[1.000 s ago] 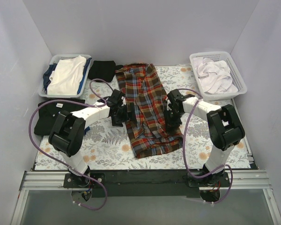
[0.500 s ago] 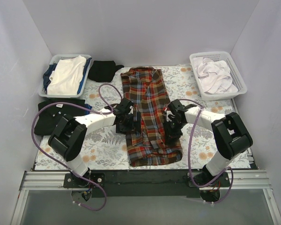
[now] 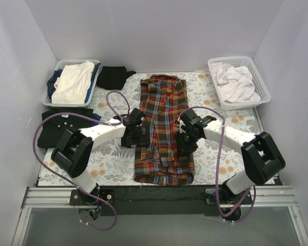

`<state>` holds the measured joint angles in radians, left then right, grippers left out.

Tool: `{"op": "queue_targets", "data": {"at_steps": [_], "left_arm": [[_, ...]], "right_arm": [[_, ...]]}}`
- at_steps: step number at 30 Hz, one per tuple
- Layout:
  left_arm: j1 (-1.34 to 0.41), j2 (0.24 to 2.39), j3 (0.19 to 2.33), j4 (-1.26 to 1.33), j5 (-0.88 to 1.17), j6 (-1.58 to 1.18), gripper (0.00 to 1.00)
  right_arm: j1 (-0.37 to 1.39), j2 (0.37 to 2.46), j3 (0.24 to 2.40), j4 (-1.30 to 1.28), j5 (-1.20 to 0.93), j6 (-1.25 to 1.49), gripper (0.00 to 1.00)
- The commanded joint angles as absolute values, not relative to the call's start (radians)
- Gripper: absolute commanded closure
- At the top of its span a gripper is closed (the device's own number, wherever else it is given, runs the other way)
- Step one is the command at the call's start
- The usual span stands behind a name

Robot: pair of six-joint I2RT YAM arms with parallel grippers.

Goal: Fold and stack the long sleeve shirts
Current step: Fold the shirt

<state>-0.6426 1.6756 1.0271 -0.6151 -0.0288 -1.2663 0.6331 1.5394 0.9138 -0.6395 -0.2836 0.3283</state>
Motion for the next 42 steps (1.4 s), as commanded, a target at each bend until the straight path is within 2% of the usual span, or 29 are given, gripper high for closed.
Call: {"op": "queue_targets", "data": {"at_steps": [1, 3, 4, 6, 7, 15, 21, 25, 33, 36, 38, 40, 42], "left_arm": [[-0.634, 1.462, 0.905, -0.719, -0.054, -1.359, 0.05], [-0.634, 1.380, 0.838, -0.710, -0.002, -1.387, 0.05], [-0.634, 1.359, 0.815, -0.689, 0.009, -1.405, 0.05], [-0.634, 1.316, 0.749, -0.657, 0.075, -1.423, 0.05], [-0.632, 1.312, 0.730, -0.626, 0.089, -1.430, 0.05], [-0.597, 1.304, 0.615, -0.440, 0.195, -1.450, 0.02], [-0.552, 1.322, 0.552, -0.364, 0.252, -1.431, 0.02], [-0.551, 1.370, 0.535, -0.356, 0.274, -1.410, 0.03], [-0.551, 1.450, 0.563, -0.448, 0.292, -1.405, 0.09], [-0.551, 1.471, 0.574, -0.482, 0.285, -1.411, 0.14], [-0.551, 1.479, 0.580, -0.502, 0.284, -1.414, 0.22], [-0.551, 1.477, 0.584, -0.521, 0.285, -1.422, 0.24], [-0.551, 1.463, 0.578, -0.522, 0.302, -1.434, 0.28]], "right_arm": [[0.630, 1.378, 0.956, -0.693, -0.163, 0.364, 0.54], [0.626, 1.309, 0.937, -0.710, -0.117, 0.364, 0.45], [0.618, 1.289, 0.927, -0.716, -0.114, 0.361, 0.34], [0.588, 1.244, 0.881, -0.718, -0.129, 0.360, 0.25], [0.575, 1.236, 0.862, -0.716, -0.138, 0.357, 0.15], [0.431, 1.200, 0.661, -0.540, -0.320, 0.357, 0.10], [0.367, 1.244, 0.604, -0.450, -0.408, 0.348, 0.13], [0.365, 1.318, 0.589, -0.423, -0.455, 0.330, 0.20], [0.365, 1.411, 0.561, -0.445, -0.460, 0.304, 0.28], [0.364, 1.416, 0.552, -0.459, -0.440, 0.302, 0.35], [0.365, 1.422, 0.552, -0.468, -0.431, 0.302, 0.44], [0.364, 1.430, 0.558, -0.472, -0.420, 0.301, 0.54], [0.364, 1.442, 0.561, -0.474, -0.419, 0.302, 0.56]]}}
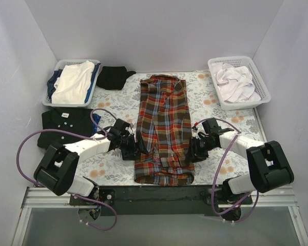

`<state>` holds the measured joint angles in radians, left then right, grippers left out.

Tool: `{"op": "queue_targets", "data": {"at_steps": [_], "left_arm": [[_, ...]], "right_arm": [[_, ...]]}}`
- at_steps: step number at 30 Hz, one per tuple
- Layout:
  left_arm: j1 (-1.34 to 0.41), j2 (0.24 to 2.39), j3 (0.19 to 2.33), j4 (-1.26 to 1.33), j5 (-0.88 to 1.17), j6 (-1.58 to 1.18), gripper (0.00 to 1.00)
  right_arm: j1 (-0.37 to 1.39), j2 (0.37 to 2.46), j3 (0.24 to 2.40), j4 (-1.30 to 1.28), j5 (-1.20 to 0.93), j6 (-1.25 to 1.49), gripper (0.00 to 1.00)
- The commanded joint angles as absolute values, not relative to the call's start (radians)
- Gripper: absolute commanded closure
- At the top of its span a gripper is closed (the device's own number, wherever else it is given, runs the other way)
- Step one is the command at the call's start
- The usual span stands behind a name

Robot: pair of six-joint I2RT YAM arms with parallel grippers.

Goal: Fold and stack the long sleeve shirts
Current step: Fold the shirt

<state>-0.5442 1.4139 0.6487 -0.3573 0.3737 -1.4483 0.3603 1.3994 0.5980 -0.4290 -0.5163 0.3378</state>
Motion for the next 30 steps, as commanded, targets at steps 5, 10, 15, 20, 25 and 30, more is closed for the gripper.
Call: {"op": "queue_targets", "data": {"at_steps": [5, 10, 15, 20, 25, 30], "left_arm": [[-0.551, 1.453, 0.552, -0.500, 0.360, -1.440, 0.30], [-0.551, 1.505, 0.549, -0.491, 0.382, -1.437, 0.34], [-0.551, 1.537, 0.542, -0.474, 0.391, -1.434, 0.51], [-0.551, 1.557, 0.551, -0.469, 0.400, -1.424, 1.00], [-0.551, 1.513, 0.575, -0.520, 0.377, -1.430, 1.00], [-0.551, 1.399, 0.600, -0.601, 0.399, -1.466, 1.00]], "right_arm": [[0.362, 1.482, 0.574, -0.472, -0.423, 0.292, 0.78], [0.364, 1.506, 0.589, -0.472, -0.428, 0.284, 0.84], [0.364, 1.529, 0.595, -0.472, -0.431, 0.279, 0.84], [0.365, 1.522, 0.595, -0.476, -0.433, 0.276, 0.99], [0.364, 1.453, 0.607, -0.526, -0.466, 0.290, 0.99], [0.364, 1.336, 0.653, -0.610, -0.547, 0.314, 0.99]]}}
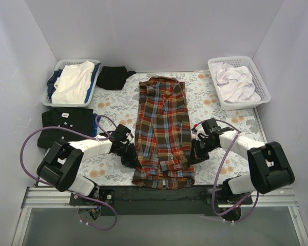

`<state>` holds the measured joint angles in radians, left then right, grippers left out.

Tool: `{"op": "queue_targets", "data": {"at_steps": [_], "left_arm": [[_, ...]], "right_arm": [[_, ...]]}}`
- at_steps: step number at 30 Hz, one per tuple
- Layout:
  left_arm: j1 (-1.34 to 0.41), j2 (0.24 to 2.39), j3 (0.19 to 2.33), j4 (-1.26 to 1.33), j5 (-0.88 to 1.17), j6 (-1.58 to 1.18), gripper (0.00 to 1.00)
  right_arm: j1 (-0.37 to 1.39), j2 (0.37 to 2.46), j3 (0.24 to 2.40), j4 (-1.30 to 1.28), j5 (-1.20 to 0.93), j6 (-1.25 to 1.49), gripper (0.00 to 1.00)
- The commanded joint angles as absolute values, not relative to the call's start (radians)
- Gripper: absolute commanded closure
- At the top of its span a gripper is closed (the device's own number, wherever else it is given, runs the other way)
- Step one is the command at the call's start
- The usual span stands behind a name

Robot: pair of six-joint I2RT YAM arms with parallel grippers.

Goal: Fold and stack the long sleeve shirts
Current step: Fold the shirt

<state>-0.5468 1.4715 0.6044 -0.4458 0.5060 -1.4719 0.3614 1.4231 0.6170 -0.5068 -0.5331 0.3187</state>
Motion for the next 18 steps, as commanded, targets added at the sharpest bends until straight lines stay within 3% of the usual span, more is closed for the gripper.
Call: {"op": "queue_targets", "data": {"at_steps": [1, 8, 18], "left_arm": [[-0.551, 1.379, 0.604, -0.624, 0.408, -1.477, 1.00], [-0.552, 1.298, 0.638, -0.715, 0.437, -1.477, 1.00], [-0.551, 1.358, 0.885, -0.713, 0.243, -1.505, 1.00]], "right_arm": [[0.364, 1.322, 0.672, -0.624, -0.560, 0.314, 0.99], [0.364, 1.288, 0.712, -0.729, -0.690, 0.265, 0.99], [0.359, 1.374, 0.908, -0.735, -0.698, 0.288, 0.99]]}}
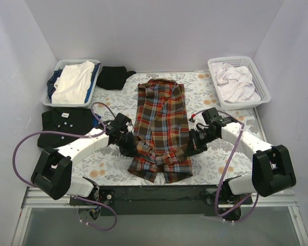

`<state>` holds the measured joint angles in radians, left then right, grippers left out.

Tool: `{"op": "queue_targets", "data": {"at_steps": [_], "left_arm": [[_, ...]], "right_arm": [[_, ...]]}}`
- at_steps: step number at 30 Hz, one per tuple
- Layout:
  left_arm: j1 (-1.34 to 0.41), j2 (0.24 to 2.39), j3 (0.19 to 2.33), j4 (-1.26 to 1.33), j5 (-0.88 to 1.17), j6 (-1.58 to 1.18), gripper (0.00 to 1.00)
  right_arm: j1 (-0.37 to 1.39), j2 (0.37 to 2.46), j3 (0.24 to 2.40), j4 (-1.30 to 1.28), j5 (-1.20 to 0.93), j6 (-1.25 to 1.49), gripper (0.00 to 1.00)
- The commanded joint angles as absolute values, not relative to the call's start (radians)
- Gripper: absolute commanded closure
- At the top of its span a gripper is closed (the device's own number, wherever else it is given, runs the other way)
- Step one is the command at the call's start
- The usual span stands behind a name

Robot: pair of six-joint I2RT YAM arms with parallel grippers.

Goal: Fold and stack the long sleeve shirts
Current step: Fold the shirt

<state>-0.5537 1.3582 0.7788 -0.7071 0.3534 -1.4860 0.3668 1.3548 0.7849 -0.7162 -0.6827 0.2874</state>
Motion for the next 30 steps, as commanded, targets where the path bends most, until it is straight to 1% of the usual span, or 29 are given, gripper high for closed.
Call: {"op": "queue_targets", "data": {"at_steps": [1, 8, 14, 19, 23, 24, 25, 26, 27, 29, 30], "left_arm": [[-0.551, 1.364, 0.931, -0.718, 0.203, -1.506, 1.00], [-0.538, 1.457, 1.074, -0.715, 0.052, -1.523, 1.00], [-0.492, 1.563, 1.120, -0.618, 0.022, -1.542, 1.00], [-0.450, 1.658, 1.233, -0.552, 0.020, -1.508, 1.00], [-0.411, 1.817, 1.354, -0.548, 0.021, -1.479, 0.99], [-0.405, 1.838, 1.374, -0.542, 0.023, -1.480, 0.87], [-0.399, 1.860, 1.397, -0.532, 0.043, -1.474, 0.80], [-0.396, 1.880, 1.417, -0.525, 0.051, -1.470, 0.72], [-0.390, 1.914, 1.436, -0.532, 0.054, -1.463, 0.50], [-0.380, 1.931, 1.491, -0.567, 0.035, -1.442, 0.37], [-0.376, 1.925, 1.502, -0.574, 0.029, -1.437, 0.34]], "right_arm": [[0.357, 1.393, 0.951, -0.735, -0.699, 0.290, 0.99], [0.315, 1.522, 1.109, -0.698, -0.670, 0.324, 0.99], [0.270, 1.644, 1.178, -0.598, -0.667, 0.365, 0.99], [0.249, 1.782, 1.255, -0.554, -0.652, 0.385, 0.99], [0.233, 1.862, 1.307, -0.500, -0.663, 0.431, 0.99], [0.229, 1.877, 1.316, -0.492, -0.664, 0.442, 0.99], [0.224, 1.908, 1.337, -0.480, -0.673, 0.455, 0.99], [0.222, 1.922, 1.347, -0.457, -0.701, 0.472, 0.95], [0.219, 1.933, 1.357, -0.446, -0.709, 0.483, 0.82], [0.218, 1.944, 1.388, -0.427, -0.718, 0.497, 0.70], [0.216, 1.939, 1.396, -0.423, -0.721, 0.497, 0.61]]}}
